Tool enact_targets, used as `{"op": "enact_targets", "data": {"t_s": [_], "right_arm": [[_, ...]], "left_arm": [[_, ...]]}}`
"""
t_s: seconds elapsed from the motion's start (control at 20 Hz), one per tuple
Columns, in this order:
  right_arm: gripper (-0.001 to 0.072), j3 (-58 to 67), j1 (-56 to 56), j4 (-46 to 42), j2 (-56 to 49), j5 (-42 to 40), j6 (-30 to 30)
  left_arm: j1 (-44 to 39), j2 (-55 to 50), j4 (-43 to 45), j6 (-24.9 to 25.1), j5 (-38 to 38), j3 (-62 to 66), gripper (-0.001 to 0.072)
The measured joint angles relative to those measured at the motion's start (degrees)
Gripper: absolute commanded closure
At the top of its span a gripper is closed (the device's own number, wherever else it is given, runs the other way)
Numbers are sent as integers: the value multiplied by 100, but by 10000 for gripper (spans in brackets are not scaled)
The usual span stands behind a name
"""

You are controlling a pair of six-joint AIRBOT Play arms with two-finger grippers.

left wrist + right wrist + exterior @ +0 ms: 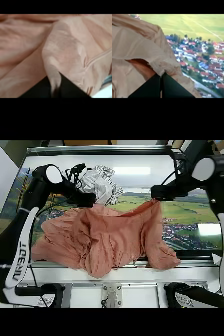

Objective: Fold the clothes and pants, and hang the long-sleeved shirts on hangers.

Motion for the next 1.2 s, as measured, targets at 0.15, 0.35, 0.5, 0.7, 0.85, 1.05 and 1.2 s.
{"op": "enact_targets", "data": {"t_s": [0.15, 0.35, 0.5, 0.7, 0.85, 1.05, 1.2], "right_arm": [[706, -20, -22, 2, -251, -636, 142], [707, -20, -212, -50, -205, -994, 205], [706, -20, -365, -63, 87, -892, 151], [706, -22, -435, -61, 542, -568, -61], [706, -26, -448, -59, 778, -448, -149], [706, -33, -452, -59, 898, -306, -170], [706, -33, -452, -20, 929, -208, -208]], "left_arm": [[199, -529, -205, 20, 275, 852, 32], [306, -699, -282, 63, 236, 1578, 32], [-13, -640, -37, 201, 66, 1403, 32], [-844, -651, 466, 352, 212, 651, 32], [-1475, -708, 1021, 382, 686, 299, 31], [-2004, -756, 2256, 101, 1447, 151, 32], [-2065, -848, 2752, -11, 1818, 116, 32]]}}
